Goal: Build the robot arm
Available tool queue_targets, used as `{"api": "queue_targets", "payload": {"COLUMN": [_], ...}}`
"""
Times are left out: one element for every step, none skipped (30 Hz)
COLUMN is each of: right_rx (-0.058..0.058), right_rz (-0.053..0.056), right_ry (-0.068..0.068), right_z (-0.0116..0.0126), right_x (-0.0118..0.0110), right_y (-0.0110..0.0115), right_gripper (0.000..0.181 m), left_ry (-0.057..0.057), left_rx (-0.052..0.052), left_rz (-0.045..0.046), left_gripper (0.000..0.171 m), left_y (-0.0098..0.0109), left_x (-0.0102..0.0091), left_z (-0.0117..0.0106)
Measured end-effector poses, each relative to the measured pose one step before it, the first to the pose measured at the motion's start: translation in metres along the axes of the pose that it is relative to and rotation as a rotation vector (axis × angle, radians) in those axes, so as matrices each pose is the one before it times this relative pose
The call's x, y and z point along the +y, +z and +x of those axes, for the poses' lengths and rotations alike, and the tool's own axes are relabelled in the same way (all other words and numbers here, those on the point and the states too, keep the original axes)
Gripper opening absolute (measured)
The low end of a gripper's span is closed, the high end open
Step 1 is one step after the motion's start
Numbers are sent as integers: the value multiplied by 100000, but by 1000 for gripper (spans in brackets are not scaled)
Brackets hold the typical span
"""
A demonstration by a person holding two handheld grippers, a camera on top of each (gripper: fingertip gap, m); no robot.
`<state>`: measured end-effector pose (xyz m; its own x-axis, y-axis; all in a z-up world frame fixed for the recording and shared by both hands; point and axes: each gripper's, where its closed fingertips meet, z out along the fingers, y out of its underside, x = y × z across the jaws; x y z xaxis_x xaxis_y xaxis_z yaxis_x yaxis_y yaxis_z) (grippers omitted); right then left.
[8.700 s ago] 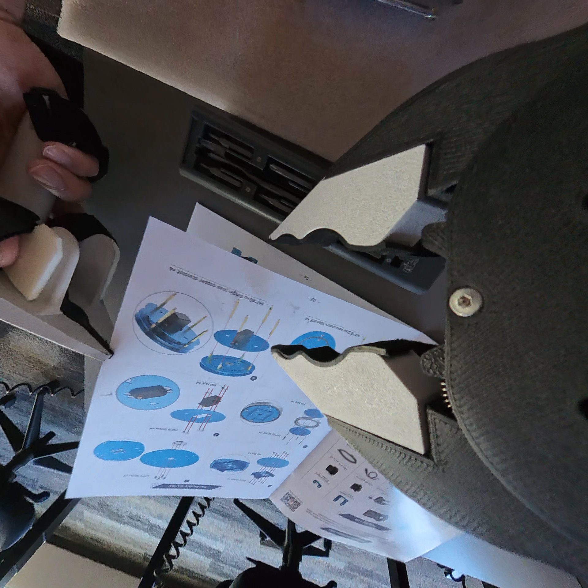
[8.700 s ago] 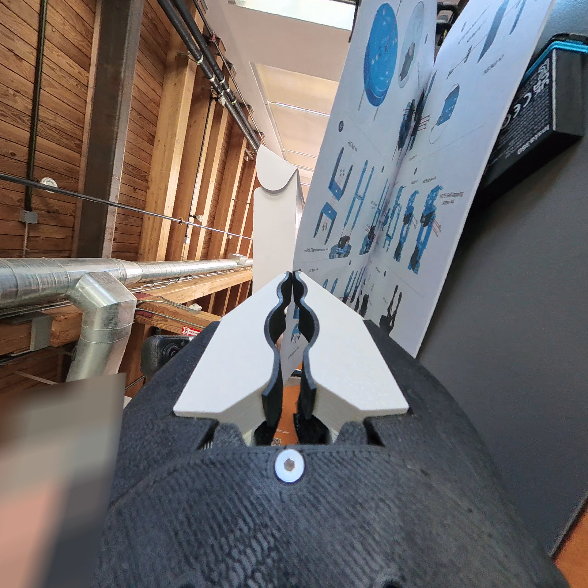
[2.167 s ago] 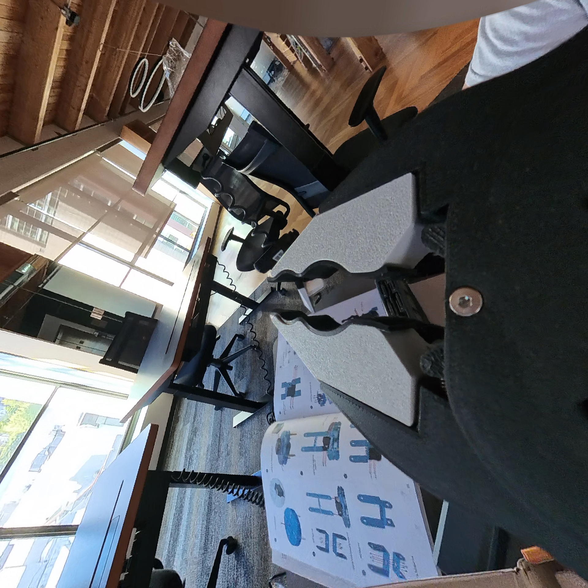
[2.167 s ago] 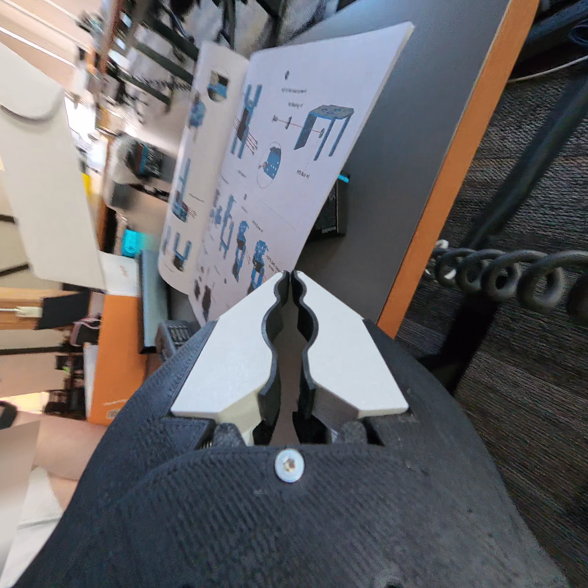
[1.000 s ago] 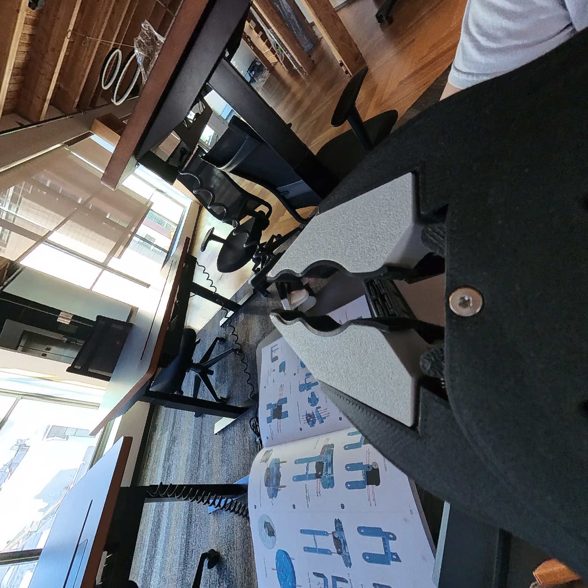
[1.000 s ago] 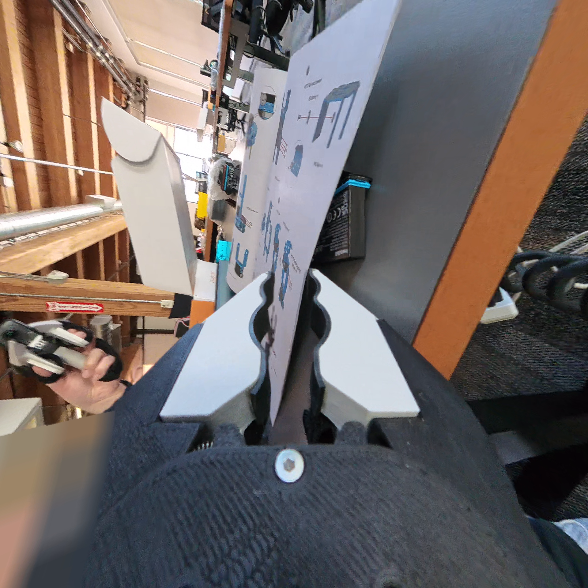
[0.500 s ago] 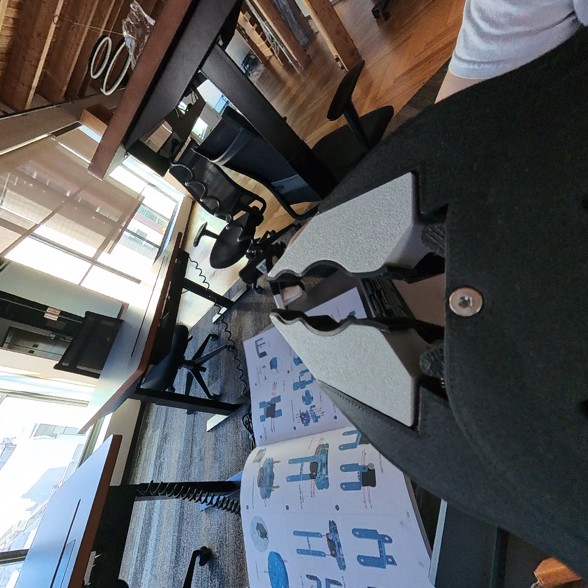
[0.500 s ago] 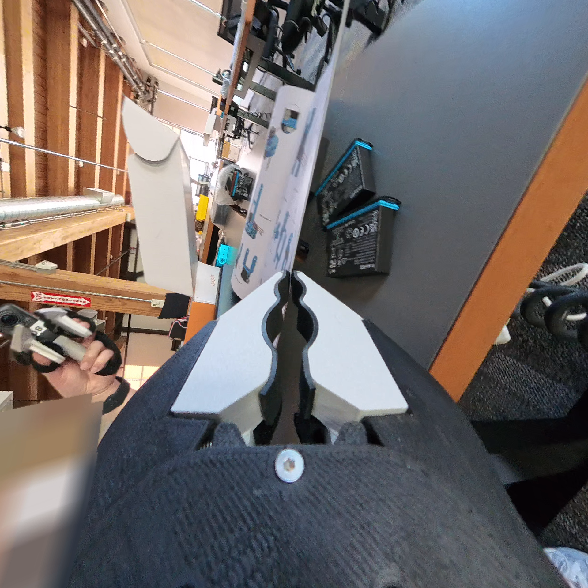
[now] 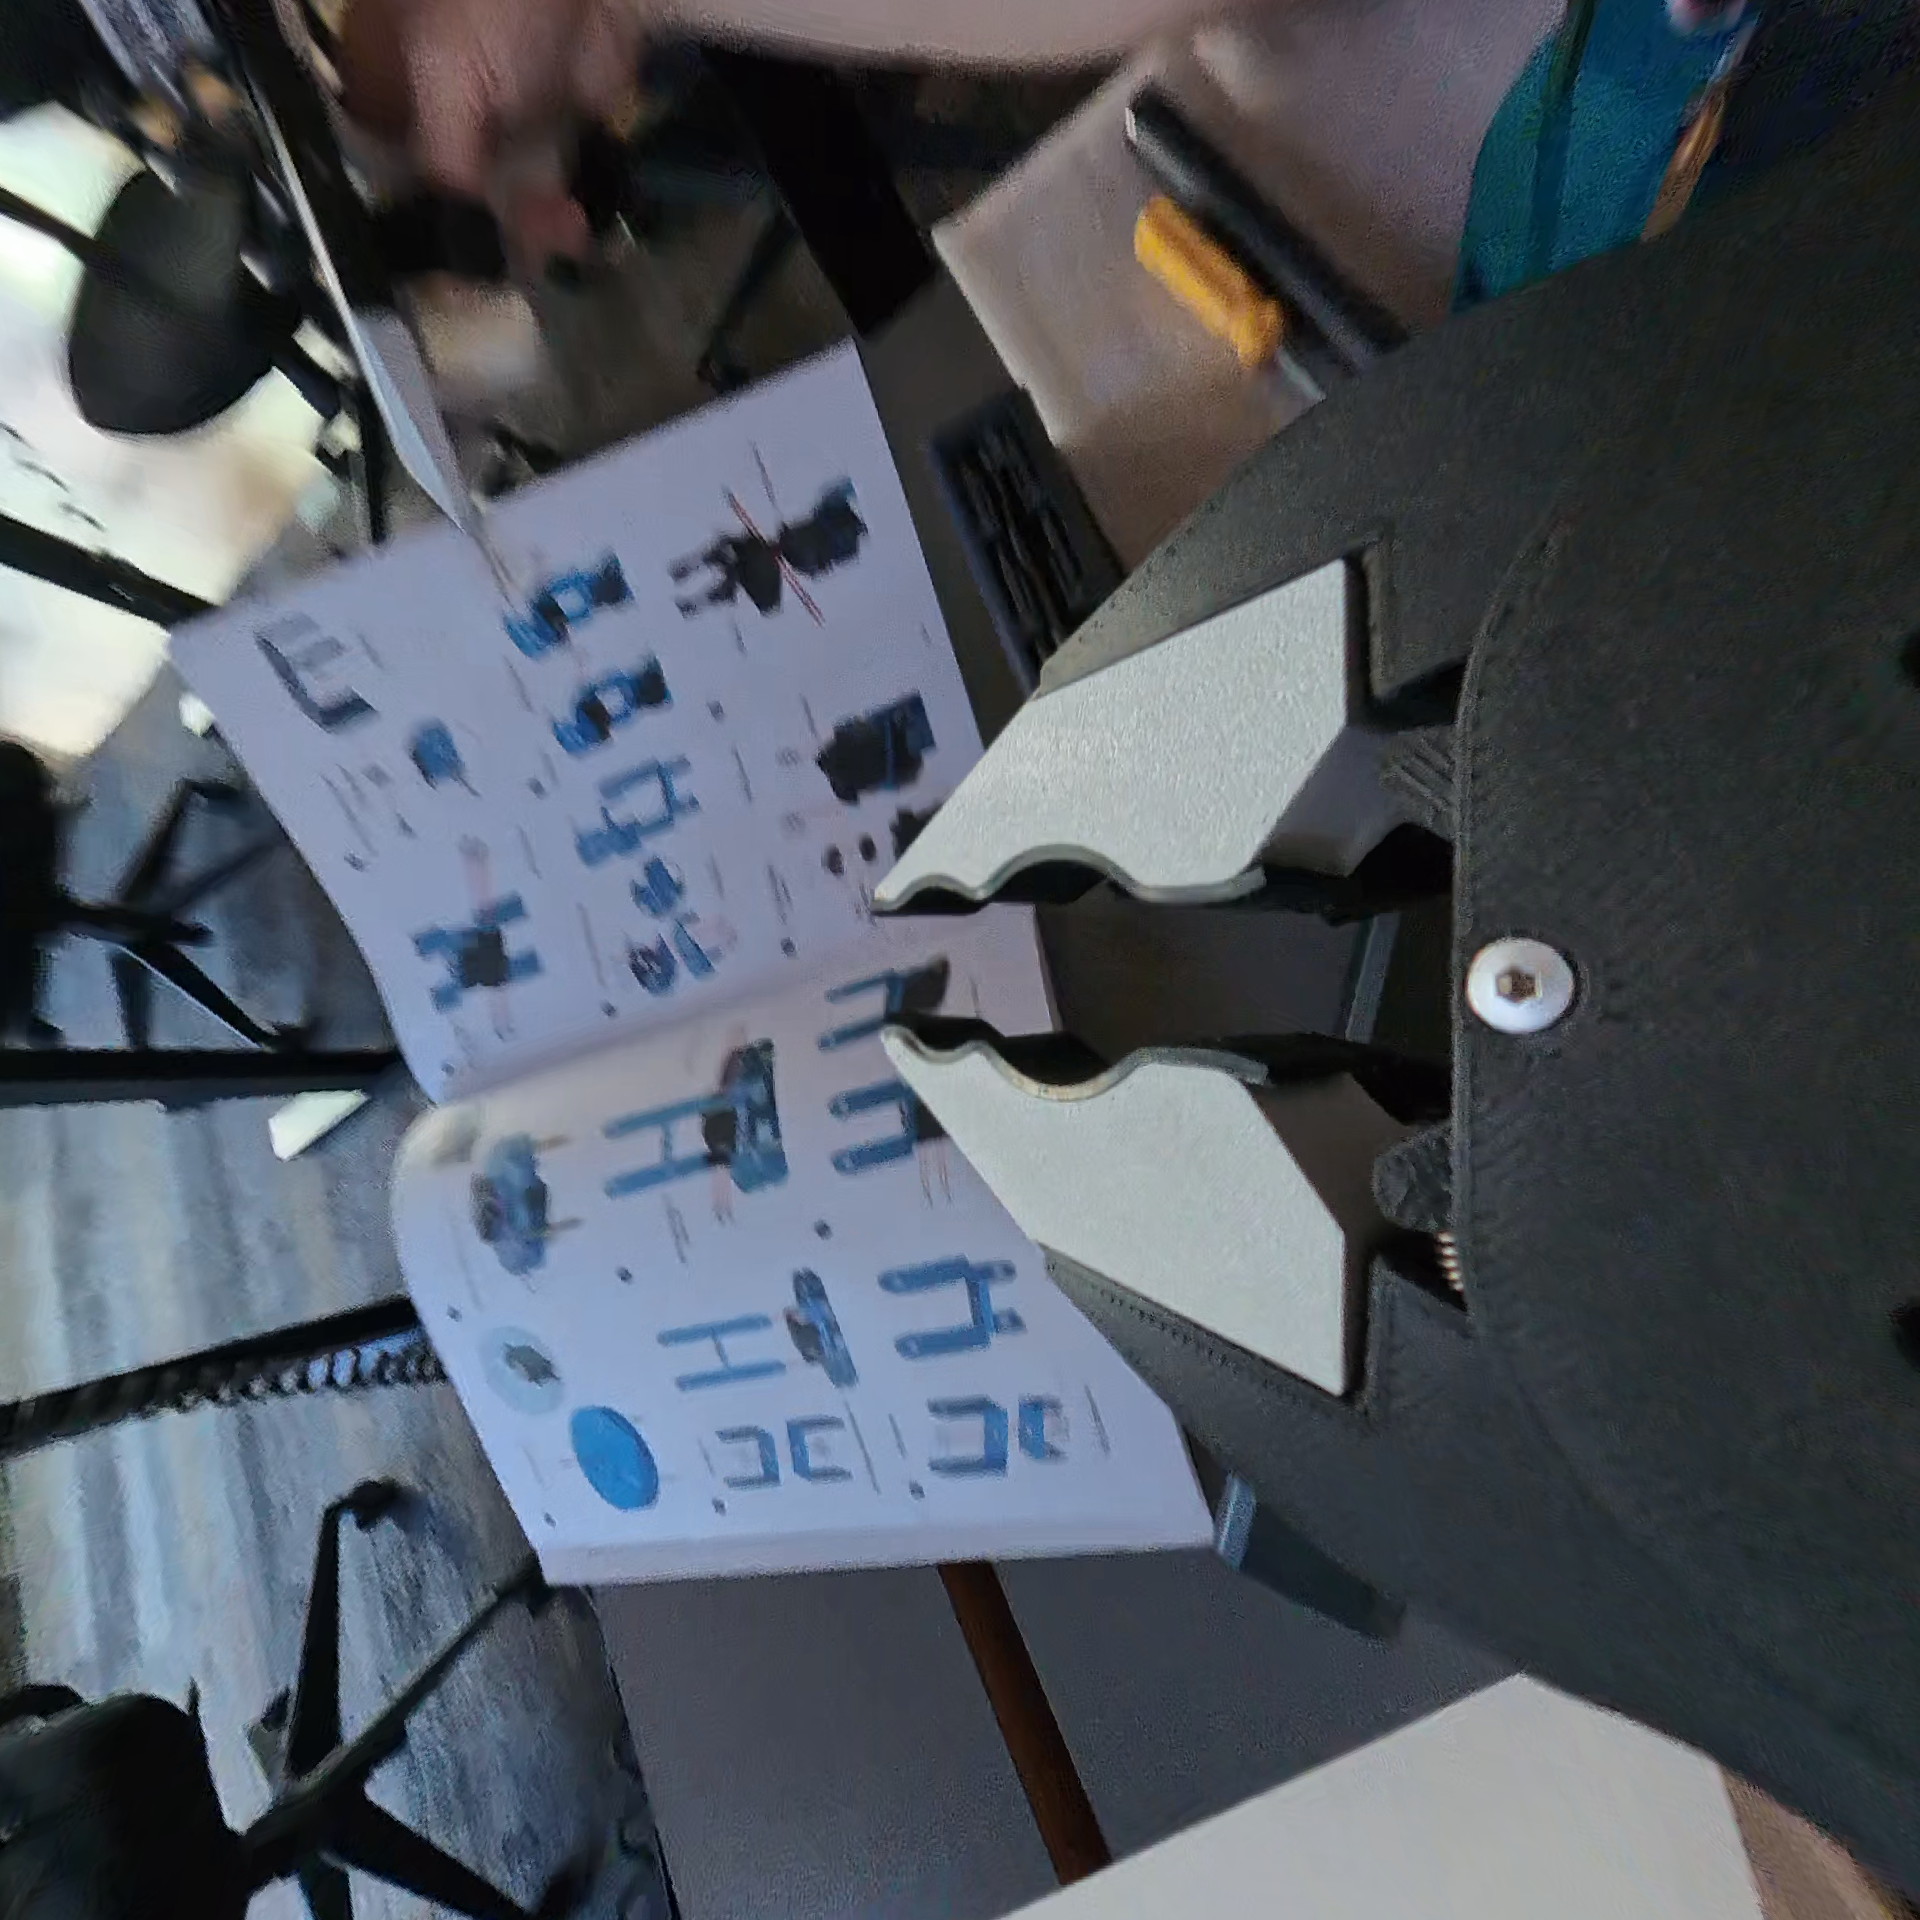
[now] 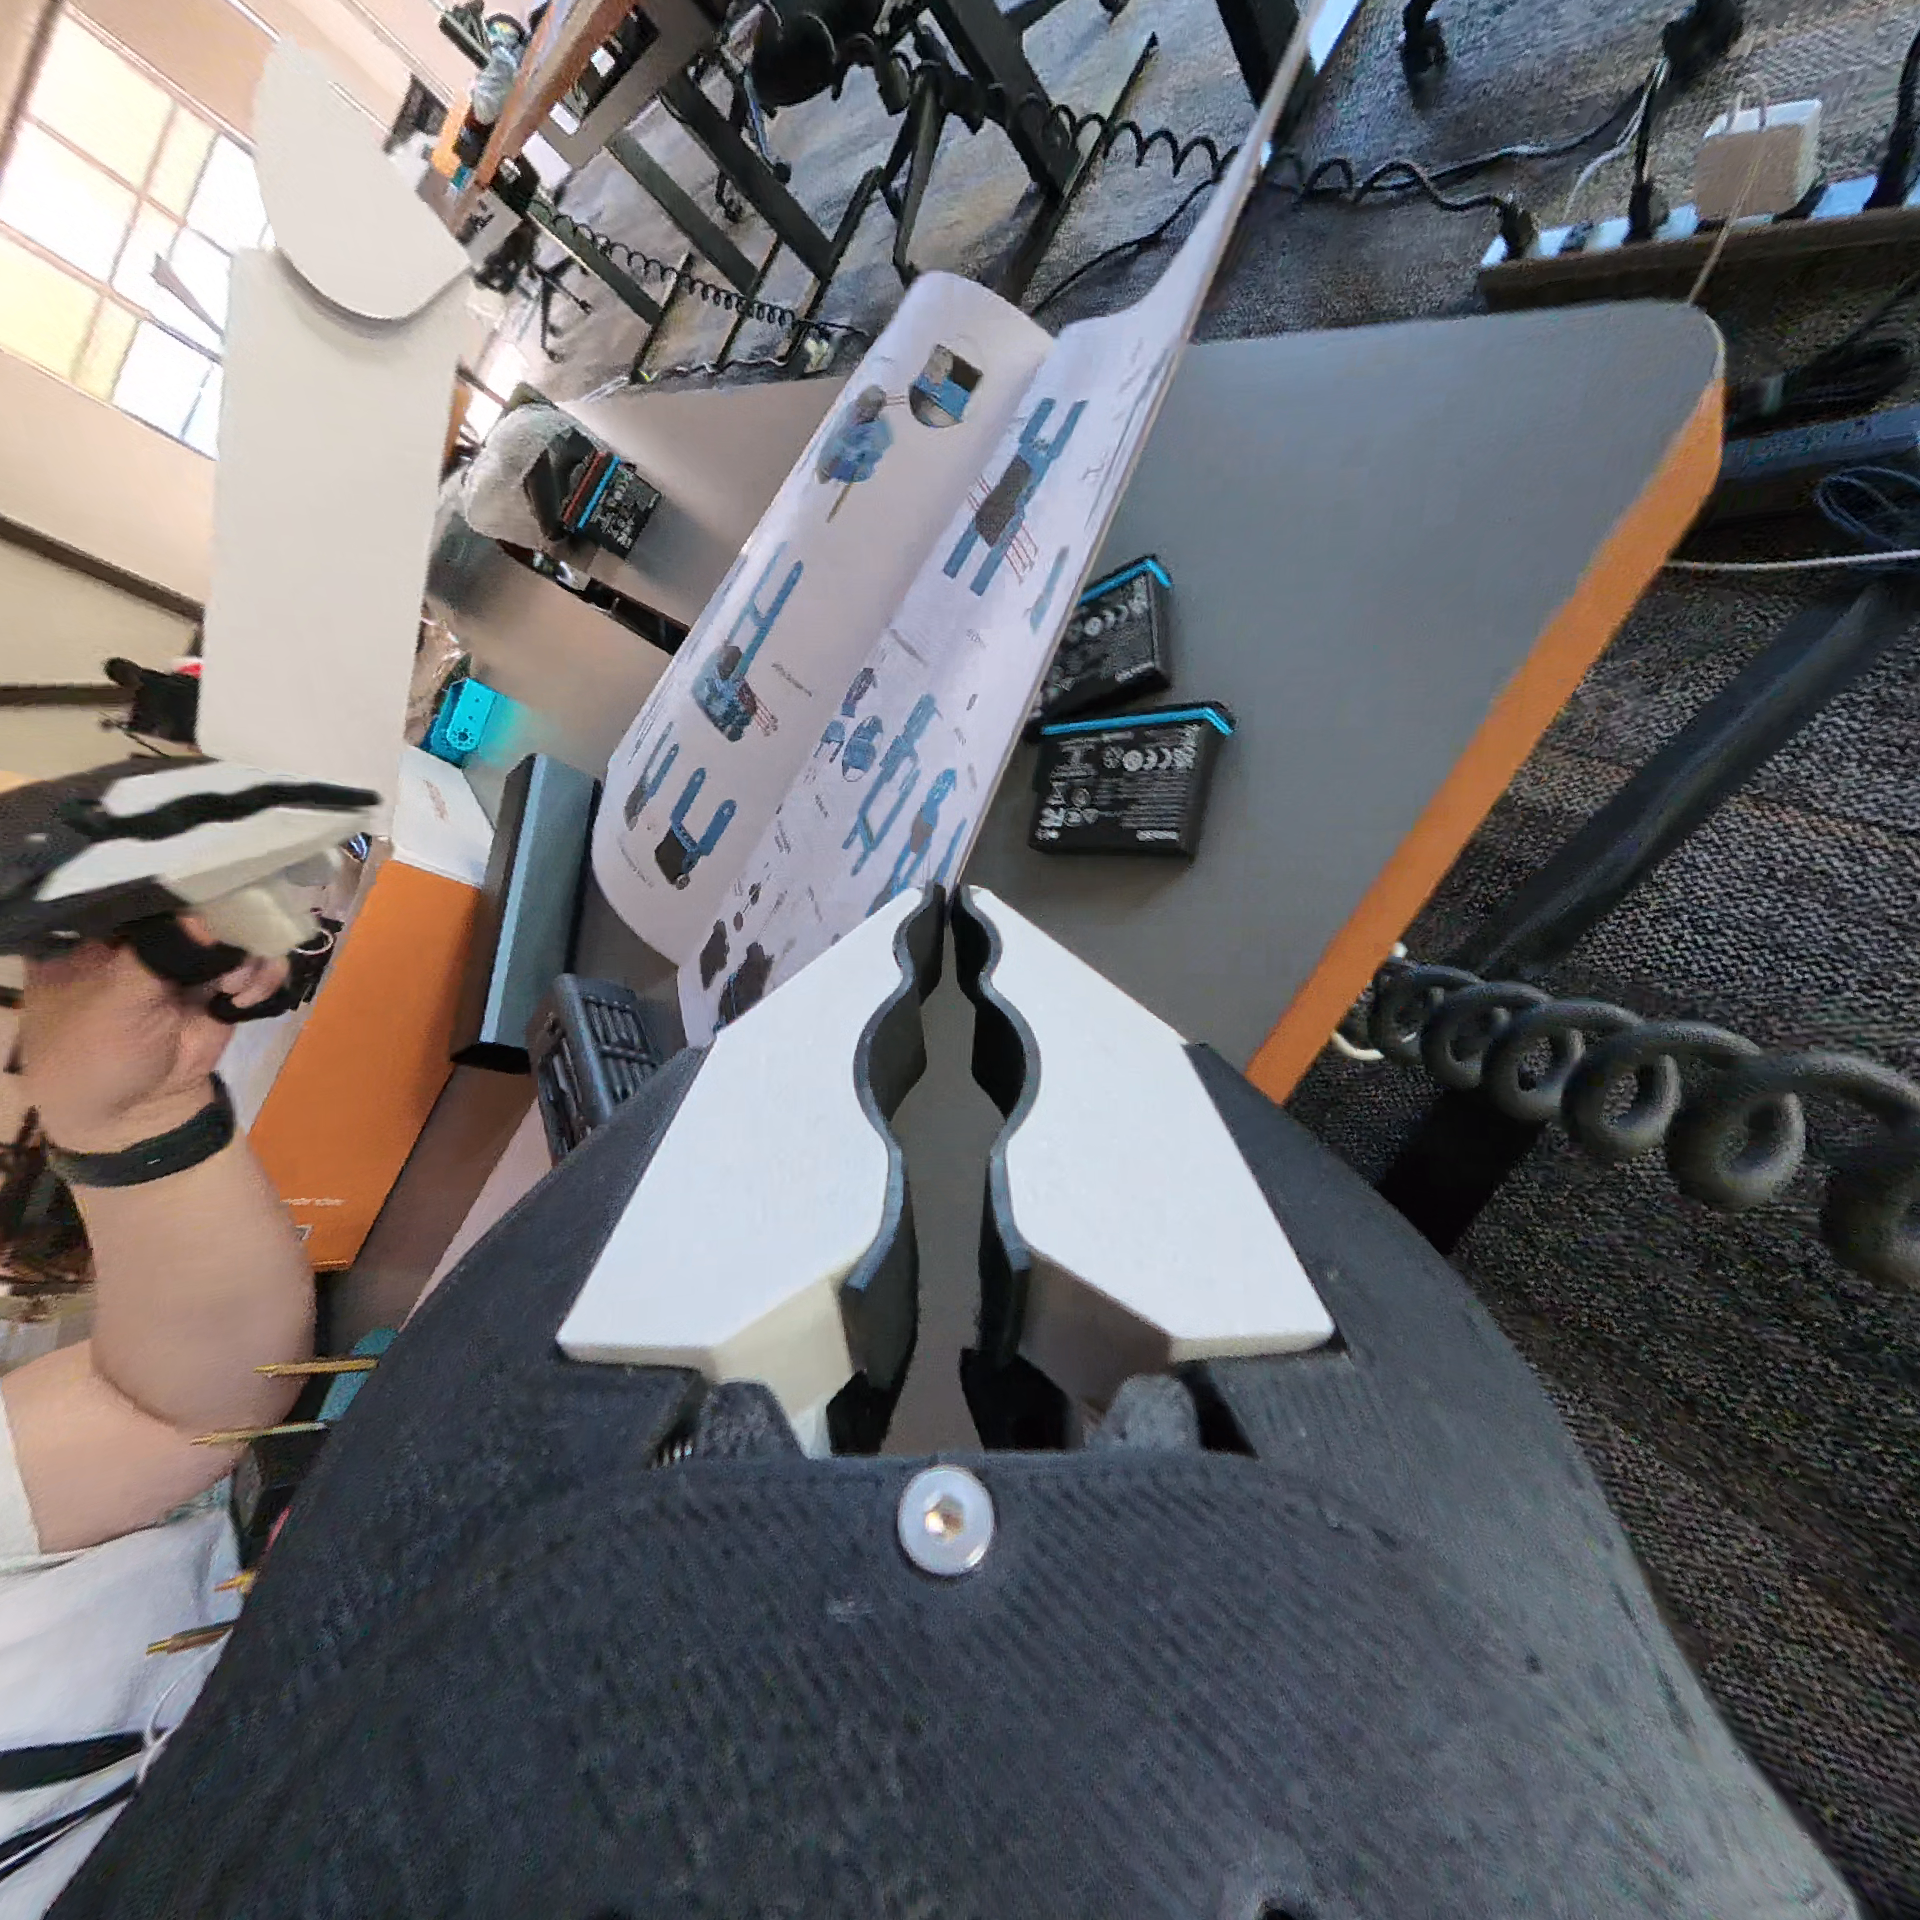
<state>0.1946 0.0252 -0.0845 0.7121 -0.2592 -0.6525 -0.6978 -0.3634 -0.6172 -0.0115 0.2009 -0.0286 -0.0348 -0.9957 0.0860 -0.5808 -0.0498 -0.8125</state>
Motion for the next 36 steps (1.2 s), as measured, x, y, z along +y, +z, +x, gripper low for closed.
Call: {"api": "queue_targets", "payload": {"right_rx": [-1012,-819,404,1784,2648,2926,2415,1171,463,442,693,1197,1313,1385,1118,536,375,301,306,138,154,381,126,-383,-375,-77,376,398,-631,-2020,-3400,-4683,-5914,-6625,-5092,-1809], "right_rz": [-26,-46,-241,-482,-1244,-1879,-1586,-616,84,351,92,-251,-536,-652,-369,-392,-655,-723,-503,-215,-163,136,689,1029,930,686,537,565,1375,2421,3368,3861,3427,2127,607,-672], "right_ry": [1412,621,203,246,-561,-1343,-1326,-1246,-1370,-1503,-1915,-1953,-1294,-565,-126,322,542,611,544,617,566,308,247,194,109,-445,-1106,-1162,48,1636,2869,3973,5142,6294,5890,4068], "right_z": [534,452,495,573,572,506,375,160,46,45,46,101,126,195,208,202,223,233,235,188,178,189,122,10,-1,5,39,18,-107,-233,-346,-436,-521,-587,-349,72], "right_x": [289,257,215,190,242,299,237,76,-40,-100,-50,17,58,84,71,99,178,217,212,146,102,29,-75,-145,-123,-84,-61,-68,-184,-358,-462,-497,-415,-220,23,265], "right_y": [14,114,159,188,197,184,148,128,89,82,94,96,86,102,87,86,107,134,141,153,140,76,6,-43,-28,-2,16,27,-6,-89,-144,-140,-84,-11,47,94], "right_gripper": [0,0,0,0,0,0,0,0,0,0,0,0,1,1,1,1,1,2,2,3,3,3,4,4,4,4,4,4,4,4,4,5,7,14,21,26], "left_ry": [2825,1990,1476,610,-397,-899,-1246,-930,-60,454,622,495,282,-413,-1851,-2972,-3254,-3066,-2832,-2825,-2560,-1796,-1158,-581,-193,-438,-733,-492,-92,-92,-72,135,204,216,354,443], "left_rx": [-3108,-2025,-1364,-689,1193,2746,2374,1406,932,1117,1158,-70,-1439,-1019,133,669,1098,1326,1530,1594,1728,1978,1807,1054,529,688,930,941,700,546,441,236,68,-79,-228,-349], "left_rz": [-4595,-4826,-4227,-3481,-3101,-2495,-2306,-2735,-2259,-1533,-2314,-4329,-4608,-1733,848,958,159,-126,117,327,-8,-632,-705,-435,-202,-187,-304,-446,-404,-326,-319,-361,-344,-303,-270,-199], "left_gripper": [6,0,0,0,0,0,0,0,0,0,0,1,2,0,0,0,0,0,0,0,0,0,0,0,0,0,0,0,0,0,0,0,0,0,0,0], "left_y": [972,987,1000,1035,1059,1014,928,800,714,723,772,771,659,408,90,-36,32,94,76,3,-22,-48,-67,-66,-45,-29,-11,22,26,19,-1,11,8,11,5,13], "left_x": [918,805,572,384,276,174,170,266,223,139,247,597,657,253,-121,-153,-26,51,34,16,94,199,220,178,126,94,76,50,35,26,16,22,8,15,8,13], "left_z": [-544,-404,-355,-321,-69,180,137,33,71,177,199,-11,-253,-185,-66,-42,-33,-16,-6,9,83,208,241,172,84,85,98,71,31,-20,-7,-12,-5,-8,-4,0]}}
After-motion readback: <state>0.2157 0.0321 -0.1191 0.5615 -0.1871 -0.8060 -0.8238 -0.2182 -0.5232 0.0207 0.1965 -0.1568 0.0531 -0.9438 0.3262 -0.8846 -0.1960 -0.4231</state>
